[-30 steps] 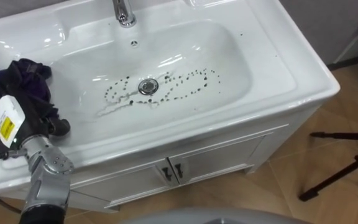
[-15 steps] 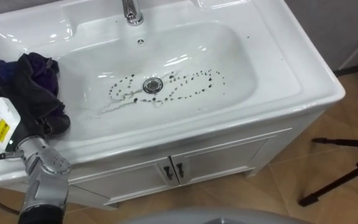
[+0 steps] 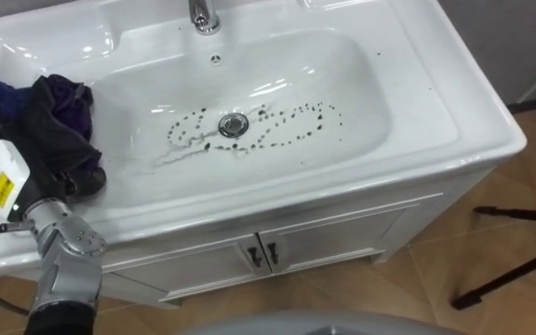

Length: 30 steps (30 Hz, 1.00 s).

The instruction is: Wipe basin

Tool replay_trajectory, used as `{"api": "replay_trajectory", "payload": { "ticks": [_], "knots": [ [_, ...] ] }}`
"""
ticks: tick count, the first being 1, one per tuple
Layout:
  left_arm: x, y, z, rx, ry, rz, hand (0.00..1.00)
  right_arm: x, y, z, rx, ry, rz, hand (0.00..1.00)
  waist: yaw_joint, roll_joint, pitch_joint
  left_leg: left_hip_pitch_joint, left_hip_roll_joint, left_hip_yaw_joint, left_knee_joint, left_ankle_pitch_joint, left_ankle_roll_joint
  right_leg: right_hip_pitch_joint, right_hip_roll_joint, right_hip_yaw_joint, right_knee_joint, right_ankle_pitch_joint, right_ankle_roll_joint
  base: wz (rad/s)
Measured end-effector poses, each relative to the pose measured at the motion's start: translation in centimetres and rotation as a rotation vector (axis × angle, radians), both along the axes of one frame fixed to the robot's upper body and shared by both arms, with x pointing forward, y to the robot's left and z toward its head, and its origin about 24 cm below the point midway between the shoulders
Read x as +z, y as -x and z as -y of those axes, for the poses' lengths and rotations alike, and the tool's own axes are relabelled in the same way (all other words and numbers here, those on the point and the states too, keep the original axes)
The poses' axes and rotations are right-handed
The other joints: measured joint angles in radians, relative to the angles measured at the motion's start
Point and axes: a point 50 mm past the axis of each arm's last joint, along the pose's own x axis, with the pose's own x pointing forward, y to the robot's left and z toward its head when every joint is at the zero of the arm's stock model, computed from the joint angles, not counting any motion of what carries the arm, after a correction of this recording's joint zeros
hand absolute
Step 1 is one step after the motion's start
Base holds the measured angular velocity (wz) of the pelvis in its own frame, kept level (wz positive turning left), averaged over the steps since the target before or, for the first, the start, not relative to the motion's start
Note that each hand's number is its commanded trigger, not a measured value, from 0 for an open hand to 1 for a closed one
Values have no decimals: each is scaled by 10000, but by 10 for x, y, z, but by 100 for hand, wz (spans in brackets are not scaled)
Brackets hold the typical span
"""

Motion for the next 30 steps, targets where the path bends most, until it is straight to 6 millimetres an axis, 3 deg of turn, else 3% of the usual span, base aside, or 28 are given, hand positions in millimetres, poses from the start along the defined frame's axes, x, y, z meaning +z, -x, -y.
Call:
{"api": "replay_trajectory", "payload": {
  "ticks": [7,22,25,30],
  "knots": [
    [-4,1,0,-86,157,-269,0,0,-6,1,82,156,133,0,13,6,54,41,2,-6,-12,0,0,32,-4,-9,1,2,-3,-1],
    [-9,2,0,-53,241,-513,0,1,-2,2,69,237,-43,0,6,27,40,133,0,-1,-12,1,0,126,-7,-23,20,1,-4,0],
    [-11,2,0,-130,364,-675,0,1,-2,2,38,243,-191,0,44,19,27,118,1,8,-12,2,-1,79,-5,6,42,0,-5,-2],
    [-20,4,1,-363,859,-1290,0,2,5,4,-199,33,-692,0,321,15,-95,326,5,5,-31,5,-3,173,15,199,145,-28,-36,-11]
  ]
}}
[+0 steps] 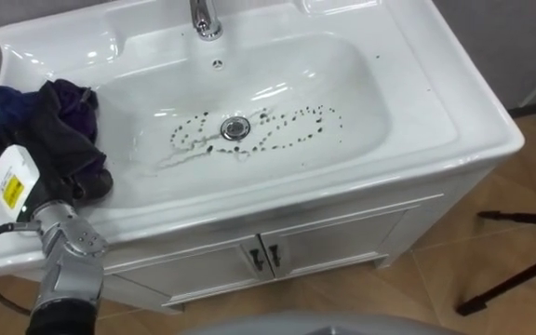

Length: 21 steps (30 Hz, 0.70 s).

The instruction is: Wipe basin

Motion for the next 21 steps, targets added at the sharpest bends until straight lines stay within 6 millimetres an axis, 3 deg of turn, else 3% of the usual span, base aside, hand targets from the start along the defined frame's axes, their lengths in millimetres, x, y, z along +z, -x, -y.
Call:
{"api": "replay_trajectory", "payload": {
  "ticks": [6,7,8,9,10,11,21],
  "knots": [
    [-13,4,-1,-41,405,-806,0,2,3,5,-57,125,-398,0,40,71,-54,445,14,90,-90,31,-44,368,-3,65,57,-102,-62,-8],
    [-13,4,-1,-55,433,-838,5,2,3,5,-65,125,-421,0,40,69,-55,491,18,111,-90,36,-52,382,0,64,57,-104,-67,0],
    [-13,4,-1,-84,457,-891,33,2,2,5,-74,131,-465,0,45,71,-58,495,28,127,-91,40,-58,386,10,67,58,-110,-77,0],
    [-13,4,-2,-124,462,-935,51,3,1,5,-52,111,-497,0,54,68,-59,487,39,132,-91,46,-68,380,22,68,56,-113,-87,0],
    [-13,4,-3,-151,472,-964,93,3,0,5,-14,99,-497,0,56,70,-60,480,43,139,-91,46,-68,381,27,64,52,-114,-92,0],
    [-12,4,-4,-194,471,-1010,100,3,-3,6,115,69,-475,0,60,74,-62,474,50,142,-91,47,-70,384,35,58,50,-117,-106,0],
    [-3,-1,-20,61,422,-840,100,6,-19,12,297,41,-164,0,134,125,-96,507,136,107,-90,88,-134,519,132,-52,5,-232,-306,3]
  ]
}}
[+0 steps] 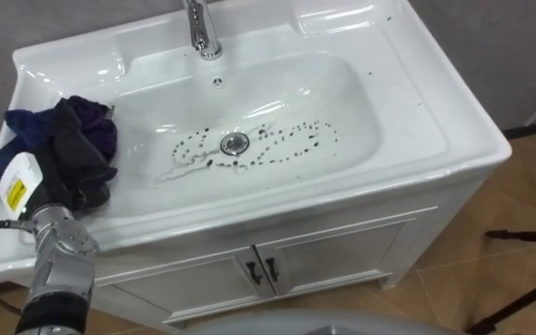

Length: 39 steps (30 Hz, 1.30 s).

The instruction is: Wipe basin

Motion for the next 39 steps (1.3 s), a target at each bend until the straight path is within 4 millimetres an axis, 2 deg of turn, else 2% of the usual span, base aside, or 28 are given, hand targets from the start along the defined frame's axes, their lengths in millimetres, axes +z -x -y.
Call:
{"api": "replay_trajectory", "payload": {
  "ticks": [6,16,29,35,39],
  "knots": [
    [4,2,-10,343,-54,85,100,0,0,0,5,15,-3,0,-3,-1,0,-4,35,32,-11,57,-94,36,30,-43,24,-56,-100,1],
    [9,1,-17,416,-109,161,100,1,-4,2,26,51,109,0,0,11,6,19,31,26,-159,62,-101,57,31,-135,-15,-62,-105,2],
    [7,0,-20,1662,1811,1224,100,1,-9,3,15,146,608,0,31,81,49,9,22,29,-154,62,-101,5,16,-151,-62,-85,-85,0],
    [10,-8,-19,1936,2648,1884,100,1,-11,4,-364,230,964,0,26,73,65,-186,12,46,-156,62,-101,-25,-11,-471,-148,-86,-83,16],
    [17,-17,-16,1810,2800,2425,100,1,-19,4,-232,147,1532,0,55,-11,129,-251,12,27,-156,61,-102,-20,-11,-616,-167,-87,-82,12]
  ]
}}
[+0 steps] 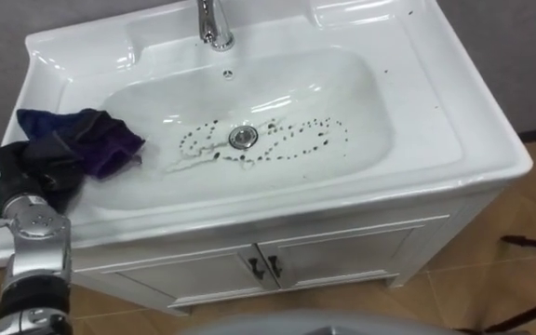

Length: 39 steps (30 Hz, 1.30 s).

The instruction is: Wipe basin

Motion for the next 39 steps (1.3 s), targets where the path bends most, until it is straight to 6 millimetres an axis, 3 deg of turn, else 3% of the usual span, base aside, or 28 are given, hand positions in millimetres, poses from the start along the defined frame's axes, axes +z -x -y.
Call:
{"api": "replay_trajectory", "payload": {
  "ticks": [3,10,19,24,30,39],
  "knots": [
    [5,-3,1,-116,-132,233,100,0,-3,-1,55,-60,308,0,14,-111,78,-36,-2,-23,-1,0,0,-1,1,-32,-42,0,0,5],
    [17,-7,10,-568,-586,753,100,0,-7,-2,-78,-189,869,0,-80,-269,178,-229,-37,-157,3,-1,-2,-14,-15,-324,-206,13,19,14],
    [42,-23,38,-1567,-714,2185,100,-1,-8,-4,39,-266,1158,0,-367,-374,188,-434,-24,-328,22,-19,-29,-208,-17,-369,-163,21,29,1],
    [63,-33,54,-2400,-1339,2999,100,-3,1,-7,-127,-339,1002,0,-593,-289,158,-443,-14,-327,9,-20,-30,-263,-23,-324,-90,32,40,-2],
    [63,-35,60,-2713,-1264,2994,100,-5,12,-8,-412,-299,826,0,-775,-256,223,-441,6,-328,10,-20,-30,-350,-7,-229,4,32,39,-4],
    [64,-36,60,-3004,-2153,2686,100,-6,21,-11,-498,-341,473,0,-810,-281,244,-361,-12,-246,14,-20,-30,-343,-10,-61,9,44,59,-5]
  ]
}}
